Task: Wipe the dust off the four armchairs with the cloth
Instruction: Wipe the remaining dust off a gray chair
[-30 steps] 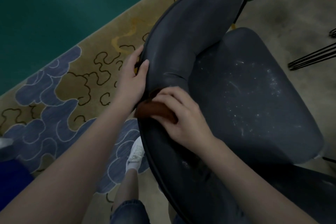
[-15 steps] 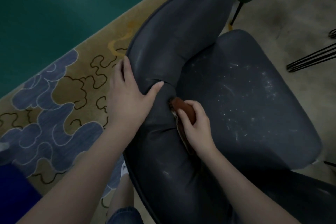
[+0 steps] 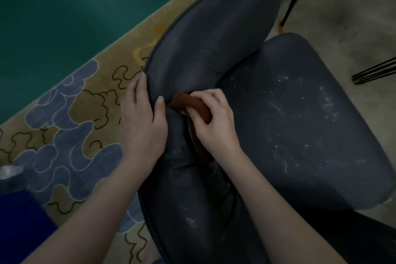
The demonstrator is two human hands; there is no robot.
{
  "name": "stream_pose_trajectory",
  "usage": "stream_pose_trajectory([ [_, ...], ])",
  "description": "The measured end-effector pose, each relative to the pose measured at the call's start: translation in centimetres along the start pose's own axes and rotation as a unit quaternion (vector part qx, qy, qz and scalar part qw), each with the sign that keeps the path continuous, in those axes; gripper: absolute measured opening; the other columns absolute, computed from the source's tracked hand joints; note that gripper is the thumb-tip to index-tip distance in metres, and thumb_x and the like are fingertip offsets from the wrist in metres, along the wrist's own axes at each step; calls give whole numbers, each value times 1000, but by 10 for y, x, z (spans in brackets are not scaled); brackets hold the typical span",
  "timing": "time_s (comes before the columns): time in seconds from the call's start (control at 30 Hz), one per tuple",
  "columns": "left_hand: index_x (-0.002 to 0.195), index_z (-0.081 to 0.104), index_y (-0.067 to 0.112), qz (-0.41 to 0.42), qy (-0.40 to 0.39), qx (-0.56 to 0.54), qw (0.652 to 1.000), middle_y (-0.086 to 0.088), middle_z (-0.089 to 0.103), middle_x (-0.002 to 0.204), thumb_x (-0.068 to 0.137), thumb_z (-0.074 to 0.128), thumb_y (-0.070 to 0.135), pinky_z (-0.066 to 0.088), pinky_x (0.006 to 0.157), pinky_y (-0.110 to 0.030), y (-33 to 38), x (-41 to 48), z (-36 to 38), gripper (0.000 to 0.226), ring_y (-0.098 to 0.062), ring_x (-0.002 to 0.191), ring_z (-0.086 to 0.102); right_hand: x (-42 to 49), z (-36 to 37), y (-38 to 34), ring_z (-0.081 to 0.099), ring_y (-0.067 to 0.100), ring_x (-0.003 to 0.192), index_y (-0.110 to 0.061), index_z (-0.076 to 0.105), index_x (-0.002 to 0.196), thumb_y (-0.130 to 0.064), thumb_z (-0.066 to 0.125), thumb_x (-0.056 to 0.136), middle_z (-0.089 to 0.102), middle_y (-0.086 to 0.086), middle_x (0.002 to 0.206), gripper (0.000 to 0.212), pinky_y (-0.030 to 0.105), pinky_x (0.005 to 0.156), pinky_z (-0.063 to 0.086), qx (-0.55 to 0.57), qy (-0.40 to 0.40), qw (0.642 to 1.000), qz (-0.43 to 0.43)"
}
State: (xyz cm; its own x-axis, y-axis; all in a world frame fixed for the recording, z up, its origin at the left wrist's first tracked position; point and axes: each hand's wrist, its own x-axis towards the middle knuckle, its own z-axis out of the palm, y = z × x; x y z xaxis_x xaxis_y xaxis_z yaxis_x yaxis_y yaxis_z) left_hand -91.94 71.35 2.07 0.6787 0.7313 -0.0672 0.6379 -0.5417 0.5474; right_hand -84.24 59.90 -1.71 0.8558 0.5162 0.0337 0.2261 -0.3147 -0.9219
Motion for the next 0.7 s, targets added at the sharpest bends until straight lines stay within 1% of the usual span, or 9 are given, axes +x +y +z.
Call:
stream_pose_trajectory([
  [0.07, 155, 24, 14, 1, -3, -1, 1000, -6, 27, 158, 103, 38, 33, 20, 116, -33, 1, 0, 0, 57, -23, 144, 25, 0, -2, 5, 56, 7, 95, -10, 69, 108, -15, 67, 90, 54, 3, 107, 19, 10, 85, 43, -14, -5, 1000, 3],
  [0.13, 155, 24, 15, 1, -8, 0, 1000, -6, 27, 158, 97, 32, 39, 21, 115, -33, 1, 0, 0, 64, -22, 143, 26, -2, -4, 11, 55, 5, 94, -10, 69, 107, -15, 66, 91, 55, 3, 107, 18, 9, 85, 43, -22, 0, 1000, 15],
  [0.23, 155, 26, 14, 5, -10, 2, 1000, -6, 27, 158, 95, 29, 40, 23, 115, -35, 0, 0, 0, 65, -23, 143, 27, -6, -5, 18, 54, 0, 91, -9, 69, 105, -14, 66, 90, 56, 5, 105, 16, 5, 85, 39, -24, 26, 999, 37],
  [0.33, 154, 26, 14, 4, -9, 3, 1000, -7, 27, 158, 95, 28, 40, 22, 116, -35, 0, 0, 0, 64, -24, 143, 26, -3, -3, 10, 53, -8, 91, -10, 69, 102, -13, 68, 89, 57, 2, 103, 13, 3, 84, 37, -10, 39, 998, 55],
  [0.47, 154, 27, 14, -4, -9, -14, 1000, -6, 28, 158, 95, 27, 39, 20, 115, -32, 0, 1, 0, 64, -22, 144, 25, -2, 3, -7, 54, -1, 91, -10, 70, 102, -16, 70, 89, 54, -1, 103, 14, 5, 84, 39, 4, 19, 1000, 18],
  [0.53, 154, 28, 15, -5, -8, -25, 1000, -4, 28, 158, 95, 27, 39, 18, 114, -28, 0, 0, 0, 64, -21, 144, 25, -4, 2, -5, 53, 3, 95, -9, 70, 103, -15, 70, 88, 53, 0, 104, 16, 7, 87, 39, 8, 2, 1000, -8],
  [0.6, 154, 28, 16, -7, -10, -31, 999, -2, 27, 158, 95, 27, 39, 17, 112, -25, -1, 0, 0, 64, -19, 144, 24, -7, 0, 3, 52, 3, 98, -8, 70, 105, -15, 70, 88, 53, 3, 106, 19, 7, 89, 39, 9, -8, 1000, -26],
  [0.63, 154, 28, 16, -7, -11, -31, 999, -2, 28, 158, 95, 27, 39, 17, 112, -24, -1, 0, 0, 64, -18, 144, 25, -10, -2, 7, 52, 2, 98, -7, 70, 106, -16, 69, 88, 53, 3, 106, 20, 7, 89, 39, 7, -9, 999, -31],
  [0.7, 154, 28, 15, -6, -9, -32, 999, -2, 29, 157, 95, 28, 39, 20, 116, -29, 0, 0, -1, 63, -18, 143, 26, -13, -3, 18, 52, 1, 97, -6, 70, 106, -20, 67, 90, 54, 3, 106, 21, 8, 89, 39, 7, 1, 1000, -26],
])
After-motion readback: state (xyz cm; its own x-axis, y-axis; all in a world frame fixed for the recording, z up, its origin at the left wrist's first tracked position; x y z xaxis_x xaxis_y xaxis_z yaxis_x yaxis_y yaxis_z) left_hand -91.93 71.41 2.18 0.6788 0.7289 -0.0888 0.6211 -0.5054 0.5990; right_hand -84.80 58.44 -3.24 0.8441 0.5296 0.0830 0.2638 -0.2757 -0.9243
